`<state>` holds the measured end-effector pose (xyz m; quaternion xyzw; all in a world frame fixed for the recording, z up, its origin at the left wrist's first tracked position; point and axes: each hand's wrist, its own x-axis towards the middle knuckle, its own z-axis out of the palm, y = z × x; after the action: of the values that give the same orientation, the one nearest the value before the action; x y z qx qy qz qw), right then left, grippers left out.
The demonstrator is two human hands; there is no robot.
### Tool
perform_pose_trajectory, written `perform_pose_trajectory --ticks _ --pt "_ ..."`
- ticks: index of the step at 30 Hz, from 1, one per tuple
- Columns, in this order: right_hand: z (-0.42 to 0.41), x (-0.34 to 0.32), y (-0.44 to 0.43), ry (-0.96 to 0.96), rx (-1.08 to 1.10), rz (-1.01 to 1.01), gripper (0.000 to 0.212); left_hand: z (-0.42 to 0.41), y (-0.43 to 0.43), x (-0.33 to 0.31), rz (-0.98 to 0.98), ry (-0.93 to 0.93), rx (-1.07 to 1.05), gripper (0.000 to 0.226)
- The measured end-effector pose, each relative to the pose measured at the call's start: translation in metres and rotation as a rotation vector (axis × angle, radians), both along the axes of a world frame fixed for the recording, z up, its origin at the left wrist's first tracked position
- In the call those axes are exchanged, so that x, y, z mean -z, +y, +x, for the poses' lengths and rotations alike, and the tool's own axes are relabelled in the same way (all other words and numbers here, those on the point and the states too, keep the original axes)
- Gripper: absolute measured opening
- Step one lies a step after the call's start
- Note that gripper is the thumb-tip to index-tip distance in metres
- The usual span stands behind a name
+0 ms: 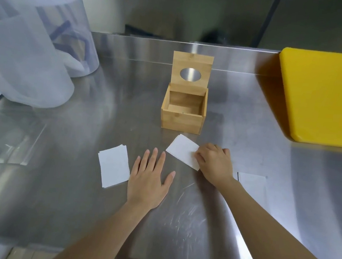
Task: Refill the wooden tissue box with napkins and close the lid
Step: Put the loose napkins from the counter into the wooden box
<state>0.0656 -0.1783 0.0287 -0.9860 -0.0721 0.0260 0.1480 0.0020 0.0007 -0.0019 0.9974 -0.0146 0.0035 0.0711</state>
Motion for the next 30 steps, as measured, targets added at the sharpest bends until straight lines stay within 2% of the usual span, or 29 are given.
perform_pose_trajectory --ticks 4,8,11,14,18,22,30 --pt "0.01 -0.003 0.004 0.045 0.097 0.06 0.019 0.001 -0.001 0.001 0.011 0.006 0.001 0.072" --pt "0.019 -0.007 0.005 0.186 0.205 0.119 0.035 0.0 -0.001 0.001 0.027 0.015 0.001 0.069" --pt "0.023 -0.008 0.006 0.253 0.246 0.131 0.036 0.001 0.0 0.0 0.03 0.016 0.009 0.073" --pt "0.024 -0.01 0.007 0.307 0.217 0.137 0.02 0.002 -0.001 -0.002 0.023 0.013 0.01 0.07" --pt "0.028 -0.016 0.008 0.359 0.19 0.223 0.01 0.001 -0.001 -0.002 0.007 0.043 0.016 0.078" --pt "0.032 -0.026 0.005 0.335 0.178 0.355 0.019 0.003 0.0 -0.002 0.041 0.057 0.023 0.08" --pt "0.047 -0.059 0.0 0.31 -0.054 0.553 0.011 0.009 0.0 -0.007 0.059 0.103 0.043 0.063"
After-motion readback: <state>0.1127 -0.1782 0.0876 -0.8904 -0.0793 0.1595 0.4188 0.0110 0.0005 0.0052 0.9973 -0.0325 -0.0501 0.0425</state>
